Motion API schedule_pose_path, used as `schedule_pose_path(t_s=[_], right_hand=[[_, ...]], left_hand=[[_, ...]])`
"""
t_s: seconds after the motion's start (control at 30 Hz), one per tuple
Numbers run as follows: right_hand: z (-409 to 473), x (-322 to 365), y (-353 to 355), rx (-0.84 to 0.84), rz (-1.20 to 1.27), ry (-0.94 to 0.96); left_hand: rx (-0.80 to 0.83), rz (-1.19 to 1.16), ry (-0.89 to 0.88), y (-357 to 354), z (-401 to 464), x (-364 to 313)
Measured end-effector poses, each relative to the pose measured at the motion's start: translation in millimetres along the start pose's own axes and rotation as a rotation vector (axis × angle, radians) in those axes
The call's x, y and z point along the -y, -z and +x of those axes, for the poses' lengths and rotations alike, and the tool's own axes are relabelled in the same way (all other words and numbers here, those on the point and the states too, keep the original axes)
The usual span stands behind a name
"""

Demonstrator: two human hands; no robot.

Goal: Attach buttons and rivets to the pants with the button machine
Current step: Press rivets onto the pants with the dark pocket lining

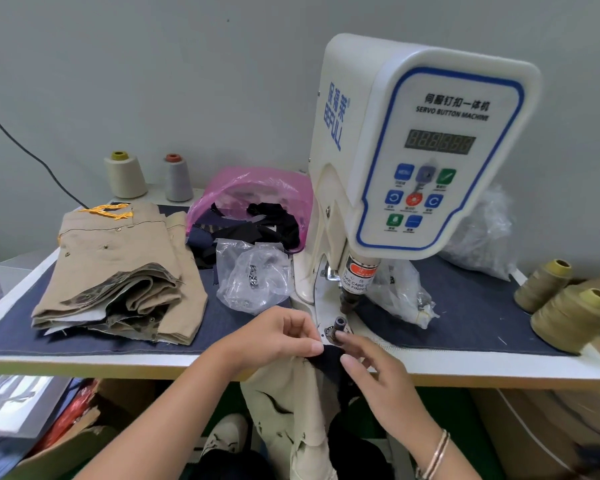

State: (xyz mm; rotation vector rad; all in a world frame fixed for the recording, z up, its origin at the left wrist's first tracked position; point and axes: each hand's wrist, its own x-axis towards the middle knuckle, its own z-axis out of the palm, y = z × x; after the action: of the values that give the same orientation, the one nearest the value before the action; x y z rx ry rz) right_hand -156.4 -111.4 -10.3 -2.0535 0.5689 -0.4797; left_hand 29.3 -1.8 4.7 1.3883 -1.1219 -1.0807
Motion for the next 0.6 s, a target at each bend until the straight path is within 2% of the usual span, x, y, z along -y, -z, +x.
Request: schedule_pose_path(t_s=[0.1,0.17,0.27,0.4,0.5,0.6], right_hand=[[5,-4,11,0.117,-0.08,-0.04],[7,-5,17,0.17,0.044,-0.068],[15,-6,30,0.138,0.201,-0.077],[33,-8,40,0.194,0.226,-0.078],[42,-11,39,0.2,0.303,-0.091],[47,-17,38,0.136,0.379,-0.101]], left_hand=[[0.066,0.009,-0.01,1,0,-15],[0.035,0.025,0.006,4,1,-20],[0.019,0.072,0.051,10,4,-17],[0.055,0.231,0.156,9,7,-6],[0.01,0.29,0.144,5,10,1],[-0.008,0.295,0.095,4,12,3]])
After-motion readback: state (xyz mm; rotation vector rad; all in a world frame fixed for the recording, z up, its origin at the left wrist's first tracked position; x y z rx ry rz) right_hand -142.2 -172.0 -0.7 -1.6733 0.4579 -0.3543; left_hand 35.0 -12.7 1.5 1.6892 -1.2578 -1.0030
